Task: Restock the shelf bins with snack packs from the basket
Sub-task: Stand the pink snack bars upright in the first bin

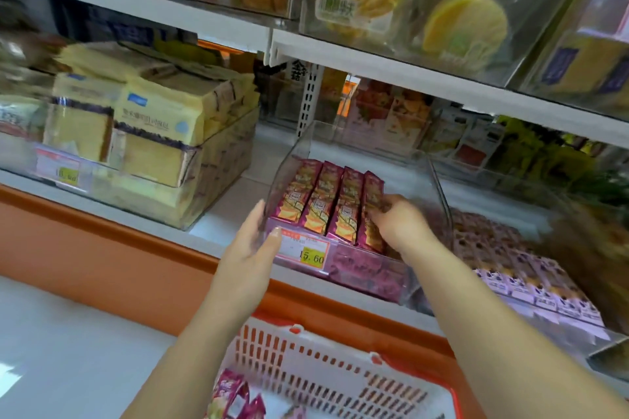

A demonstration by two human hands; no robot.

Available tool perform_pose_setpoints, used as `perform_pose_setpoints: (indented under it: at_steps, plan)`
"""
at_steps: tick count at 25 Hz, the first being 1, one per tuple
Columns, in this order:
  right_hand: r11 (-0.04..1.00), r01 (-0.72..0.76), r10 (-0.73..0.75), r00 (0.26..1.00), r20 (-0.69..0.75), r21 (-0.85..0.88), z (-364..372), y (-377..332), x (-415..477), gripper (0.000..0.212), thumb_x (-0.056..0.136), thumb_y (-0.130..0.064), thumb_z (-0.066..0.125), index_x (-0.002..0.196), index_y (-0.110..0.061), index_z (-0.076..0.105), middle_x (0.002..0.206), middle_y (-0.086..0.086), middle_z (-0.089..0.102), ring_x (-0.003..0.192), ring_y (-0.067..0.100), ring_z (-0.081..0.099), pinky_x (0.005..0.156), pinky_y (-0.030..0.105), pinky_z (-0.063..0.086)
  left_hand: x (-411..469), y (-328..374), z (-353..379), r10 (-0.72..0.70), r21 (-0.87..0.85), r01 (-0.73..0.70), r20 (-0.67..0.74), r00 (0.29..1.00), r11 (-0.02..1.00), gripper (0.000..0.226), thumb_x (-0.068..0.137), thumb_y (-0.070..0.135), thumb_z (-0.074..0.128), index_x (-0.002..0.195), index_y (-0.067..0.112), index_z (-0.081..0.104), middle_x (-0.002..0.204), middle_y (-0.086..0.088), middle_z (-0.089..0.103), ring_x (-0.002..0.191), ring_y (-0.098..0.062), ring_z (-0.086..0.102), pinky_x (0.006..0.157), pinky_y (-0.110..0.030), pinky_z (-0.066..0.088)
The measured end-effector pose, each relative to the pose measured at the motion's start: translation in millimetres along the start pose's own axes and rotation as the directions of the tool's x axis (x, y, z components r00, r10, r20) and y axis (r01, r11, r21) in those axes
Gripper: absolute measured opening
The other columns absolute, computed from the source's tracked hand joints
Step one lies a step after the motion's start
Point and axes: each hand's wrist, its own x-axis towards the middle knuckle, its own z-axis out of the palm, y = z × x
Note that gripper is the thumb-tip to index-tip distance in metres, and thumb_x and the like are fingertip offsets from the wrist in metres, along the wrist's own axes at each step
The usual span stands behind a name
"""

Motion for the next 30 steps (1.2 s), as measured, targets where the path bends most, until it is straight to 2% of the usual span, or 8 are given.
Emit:
perform_pose_setpoints:
  at_steps: [2,5,8,10,12,16,22,30]
  plan:
    - [0.995,0.041,-0.038,0.999,-0.031,0.092,1.3,3.7,-12.3,0.045,0.093,-0.026,0.058,0.136,-0.014,0.050,0.125,0.009,0.063,0.106,0.025,0.062,0.092,0.034,0.050,-6.5,-10.8,-4.9,-0.035,-0.035,0.034,-0.040,0.999,0.999,0.047,0.100,0.026,0.046,0.143,0.040,0.035,0.134,0.027,0.043,0.124,0.006,0.041,0.102,-0.020,0.031]
    - [0.912,0.283,-0.164,0.915,-0.369,0.298,-7.0,13.5,-66.5,0.035,0.096,-0.019,0.052,0.131,-0.022,0.053,0.119,-0.004,0.062,0.101,0.009,0.059,0.087,0.019,0.046,-26.3,-43.3,-13.6,-0.125,-0.010,0.125,-0.173,0.977,0.992,0.032,0.098,0.022,0.047,0.123,0.041,0.053,0.122,0.020,0.060,0.114,-0.003,0.056,0.104,-0.035,0.043]
    - [0.711,0.489,-0.167,0.815,-0.555,0.505,23.9,43.0,-136.7,0.029,0.096,-0.007,0.046,0.114,-0.027,0.056,0.103,-0.004,0.063,0.091,0.008,0.059,0.077,0.017,0.048,-54.9,-98.7,-23.7,-0.292,0.226,0.307,-0.098,0.951,0.925,0.029,0.095,0.016,0.046,0.107,0.040,0.060,0.098,0.011,0.068,0.081,-0.011,0.064,0.078,-0.039,0.057]
    - [0.749,0.283,-0.048,0.925,-0.377,0.599,73.3,75.3,-165.3,0.031,0.094,-0.008,0.047,0.106,-0.036,0.055,0.099,-0.005,0.064,0.088,0.011,0.060,0.075,0.023,0.049,-79.3,-135.6,-30.4,-0.461,0.444,0.387,0.068,0.885,0.808,0.030,0.096,0.017,0.046,0.119,0.027,0.061,0.091,0.007,0.067,0.064,-0.011,0.055,0.058,-0.025,0.048]
    - [0.824,-0.101,0.133,0.991,-0.018,0.557,126.8,110.0,-178.8,0.026,0.094,-0.011,0.049,0.105,-0.035,0.054,0.103,-0.003,0.063,0.092,0.016,0.061,0.080,0.034,0.052,-101.3,-166.1,-35.0,-0.589,0.671,0.354,0.153,0.794,0.651,0.029,0.097,0.021,0.046,0.121,0.020,0.061,0.101,-0.001,0.065,0.072,-0.012,0.056,0.061,-0.020,0.039]
    - [0.705,-0.629,0.393,0.731,0.558,0.328,192.2,174.6,-199.1,0.026,0.090,-0.007,0.051,0.112,-0.019,0.057,0.090,0.008,0.063,0.072,0.024,0.059,0.073,0.040,0.052,-127.3,-212.6,-35.9,-0.723,0.875,0.278,0.111,0.681,0.396,0.022,0.089,0.030,0.057,0.108,0.019,0.062,0.097,-0.002,0.065,0.089,-0.023,0.063,0.070,-0.024,0.043]
    - [0.673,-0.698,0.430,0.639,0.637,0.246,197.0,192.4,-208.2,0.025,0.089,-0.010,0.049,0.109,-0.022,0.058,0.078,0.008,0.062,0.069,0.024,0.053,0.066,0.034,0.043,-133.7,-237.5,-20.3,-0.725,0.999,-0.037,0.036,0.688,0.014,0.035,0.092,0.018,0.046,0.127,0.015,0.049,0.118,-0.003,0.061,0.107,-0.022,0.061,0.082,-0.033,0.049]
    - [0.743,-0.647,0.358,0.601,0.714,0.172,192.4,199.3,-227.8,0.031,0.092,-0.007,0.044,0.116,0.009,0.054,0.079,0.012,0.053,0.057,0.021,0.055,0.055,0.025,0.035,-136.9,-237.0,-20.0,-0.728,0.940,0.201,0.069,0.682,0.277,0.042,0.086,0.011,0.056,0.125,0.018,0.044,0.086,-0.002,0.059,0.078,-0.020,0.061,0.065,-0.031,0.048]
